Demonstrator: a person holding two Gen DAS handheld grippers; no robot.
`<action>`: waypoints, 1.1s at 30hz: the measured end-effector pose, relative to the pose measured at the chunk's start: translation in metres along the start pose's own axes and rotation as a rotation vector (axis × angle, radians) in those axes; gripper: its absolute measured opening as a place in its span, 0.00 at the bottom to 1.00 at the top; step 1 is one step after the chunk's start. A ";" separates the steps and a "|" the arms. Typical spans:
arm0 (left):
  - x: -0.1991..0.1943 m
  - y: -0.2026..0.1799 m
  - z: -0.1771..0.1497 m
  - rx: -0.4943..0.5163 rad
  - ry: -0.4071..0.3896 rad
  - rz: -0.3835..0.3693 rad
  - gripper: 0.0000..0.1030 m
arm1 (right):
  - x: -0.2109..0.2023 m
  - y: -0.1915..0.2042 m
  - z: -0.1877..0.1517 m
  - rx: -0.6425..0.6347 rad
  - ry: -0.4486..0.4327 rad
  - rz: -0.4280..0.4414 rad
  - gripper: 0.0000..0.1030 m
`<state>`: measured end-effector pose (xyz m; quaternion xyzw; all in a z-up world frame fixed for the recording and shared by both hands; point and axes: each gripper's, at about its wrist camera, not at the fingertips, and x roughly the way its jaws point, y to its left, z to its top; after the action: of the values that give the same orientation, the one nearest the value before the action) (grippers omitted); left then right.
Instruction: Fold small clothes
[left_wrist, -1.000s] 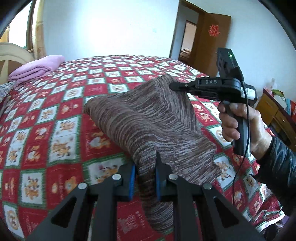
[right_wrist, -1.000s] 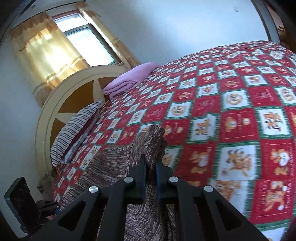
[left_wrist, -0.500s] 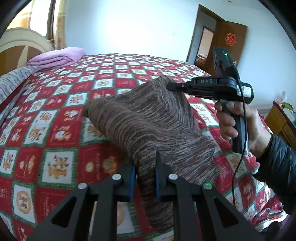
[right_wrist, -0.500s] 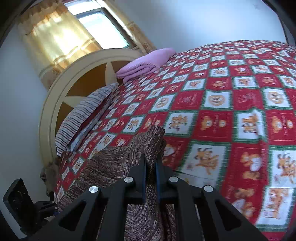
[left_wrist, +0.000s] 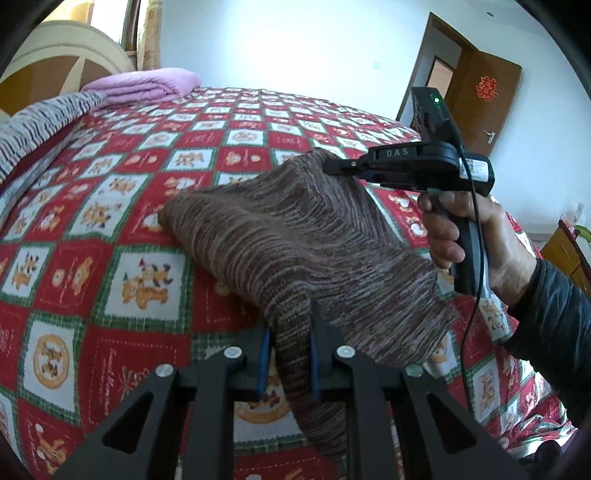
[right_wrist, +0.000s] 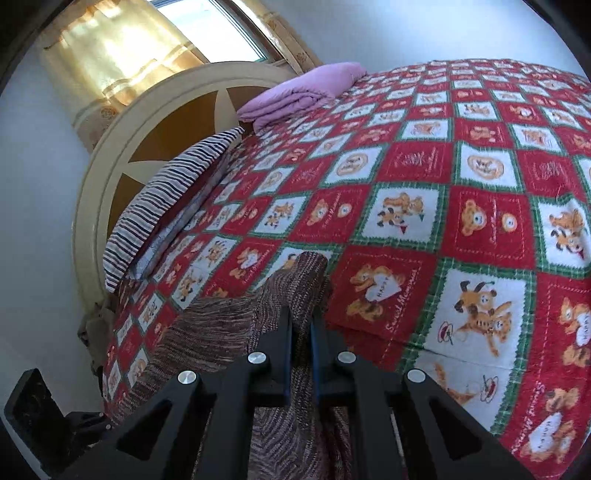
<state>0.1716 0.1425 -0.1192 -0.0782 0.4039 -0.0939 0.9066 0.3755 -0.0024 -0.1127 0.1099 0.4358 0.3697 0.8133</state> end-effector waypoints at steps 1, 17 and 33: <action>0.001 0.001 -0.002 0.000 0.000 0.002 0.17 | 0.003 -0.003 -0.001 0.008 0.003 -0.004 0.07; 0.025 0.008 -0.023 -0.018 0.033 0.060 0.36 | 0.026 -0.036 -0.015 0.097 0.043 -0.018 0.08; -0.002 0.001 -0.016 0.003 -0.029 0.151 0.64 | 0.002 -0.039 -0.030 0.125 0.054 -0.035 0.36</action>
<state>0.1581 0.1430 -0.1289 -0.0475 0.3954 -0.0249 0.9169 0.3720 -0.0326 -0.1509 0.1430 0.4816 0.3300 0.7992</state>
